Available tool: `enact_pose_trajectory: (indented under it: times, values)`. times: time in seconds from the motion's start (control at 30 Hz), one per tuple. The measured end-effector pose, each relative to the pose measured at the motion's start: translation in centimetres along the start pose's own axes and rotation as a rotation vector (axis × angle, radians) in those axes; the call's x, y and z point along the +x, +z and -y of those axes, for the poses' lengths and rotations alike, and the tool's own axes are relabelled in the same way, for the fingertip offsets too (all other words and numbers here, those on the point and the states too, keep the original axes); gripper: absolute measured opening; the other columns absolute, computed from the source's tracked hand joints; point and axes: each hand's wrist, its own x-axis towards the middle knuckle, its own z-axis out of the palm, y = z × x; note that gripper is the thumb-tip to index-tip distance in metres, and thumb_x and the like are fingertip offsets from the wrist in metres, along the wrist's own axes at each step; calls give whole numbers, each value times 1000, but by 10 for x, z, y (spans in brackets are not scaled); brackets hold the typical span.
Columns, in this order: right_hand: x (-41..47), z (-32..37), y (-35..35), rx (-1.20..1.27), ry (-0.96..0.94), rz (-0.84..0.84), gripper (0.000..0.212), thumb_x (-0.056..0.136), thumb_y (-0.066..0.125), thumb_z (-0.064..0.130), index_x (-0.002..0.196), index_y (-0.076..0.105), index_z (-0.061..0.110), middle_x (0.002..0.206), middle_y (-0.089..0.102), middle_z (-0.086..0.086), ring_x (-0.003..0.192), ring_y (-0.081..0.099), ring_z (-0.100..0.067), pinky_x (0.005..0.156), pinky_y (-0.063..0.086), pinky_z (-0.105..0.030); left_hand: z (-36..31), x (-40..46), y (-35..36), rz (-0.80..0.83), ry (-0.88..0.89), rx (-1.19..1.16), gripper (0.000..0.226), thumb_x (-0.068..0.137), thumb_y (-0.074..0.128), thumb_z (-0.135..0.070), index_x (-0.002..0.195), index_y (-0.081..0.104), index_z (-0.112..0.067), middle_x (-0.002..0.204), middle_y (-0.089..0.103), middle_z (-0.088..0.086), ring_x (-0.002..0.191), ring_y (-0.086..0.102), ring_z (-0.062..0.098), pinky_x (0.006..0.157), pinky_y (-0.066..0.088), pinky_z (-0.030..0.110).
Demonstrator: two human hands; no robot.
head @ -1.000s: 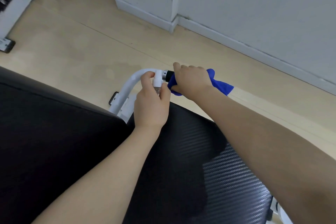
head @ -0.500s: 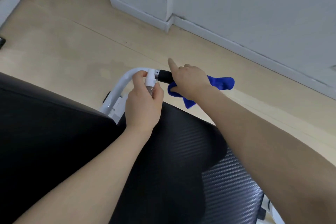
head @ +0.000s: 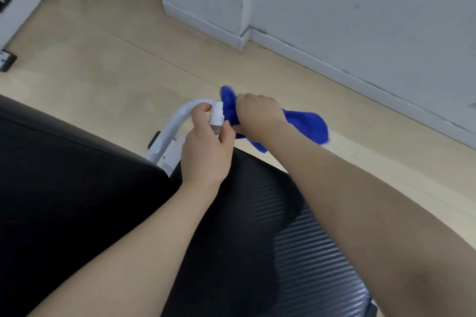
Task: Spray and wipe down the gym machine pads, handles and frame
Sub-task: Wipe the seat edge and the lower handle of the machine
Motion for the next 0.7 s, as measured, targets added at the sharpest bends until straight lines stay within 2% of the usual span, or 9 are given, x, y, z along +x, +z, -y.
enact_pose_trajectory:
  times: [0.1,0.17,0.23,0.3,0.37,0.43,0.5,0.6,0.7]
  values:
    - [14,8,1,-21,-45,13,21,84,54,18,102,48,12,82,50,0,72,47,-23,61,35,-31,3,3,1,-6,13,5,37,93,47,-22,127,36,-14,73,55,3,62,52,24,49,32,31]
    - [7,-7,-3,39,-35,98,9,81,54,19,87,48,14,71,46,1,65,47,-22,56,35,-29,3,1,1,-15,-1,12,37,93,46,-23,127,36,-14,74,54,3,63,51,25,51,32,31]
    - [-4,-29,-12,259,63,253,13,75,58,21,74,48,13,64,48,-1,59,49,-21,52,36,-26,2,0,1,-21,-1,14,36,93,45,-23,127,35,-14,75,55,3,65,53,28,53,34,32]
    - [-9,-44,-16,435,124,324,18,73,63,26,81,54,13,70,55,-3,64,53,-23,56,40,-27,1,-2,0,-31,-4,18,36,93,45,-23,127,35,-15,75,56,4,66,54,29,53,36,32]
    - [-13,-45,-9,348,153,269,20,74,63,27,85,52,15,72,54,-1,64,52,-21,57,39,-28,2,-1,1,-34,-5,25,36,93,45,-23,127,34,-16,71,55,3,64,54,28,51,36,32]
    - [-24,-33,12,14,165,-23,21,76,61,17,86,43,14,70,48,1,60,47,-20,58,36,-30,3,1,2,-19,-14,37,37,93,44,-23,128,33,-16,65,51,0,59,52,25,47,33,32]
    - [-40,-23,28,-260,118,-248,31,74,66,9,95,44,13,80,52,-2,69,50,-22,64,35,-32,3,0,0,-19,-7,45,37,93,44,-23,128,33,-15,63,49,-1,56,50,23,44,31,31]
    - [-45,-39,23,-245,-33,-175,46,81,60,6,121,38,8,108,52,-7,90,51,-25,73,35,-34,1,1,1,-10,-2,43,39,93,44,-22,130,32,-14,63,49,-2,59,53,27,47,35,31]
    - [-46,-52,10,-96,-138,-14,55,83,53,3,133,32,11,119,50,-8,92,49,-26,73,35,-32,2,2,1,-19,-3,46,41,93,44,-22,131,32,-14,67,53,2,61,53,27,48,33,31]
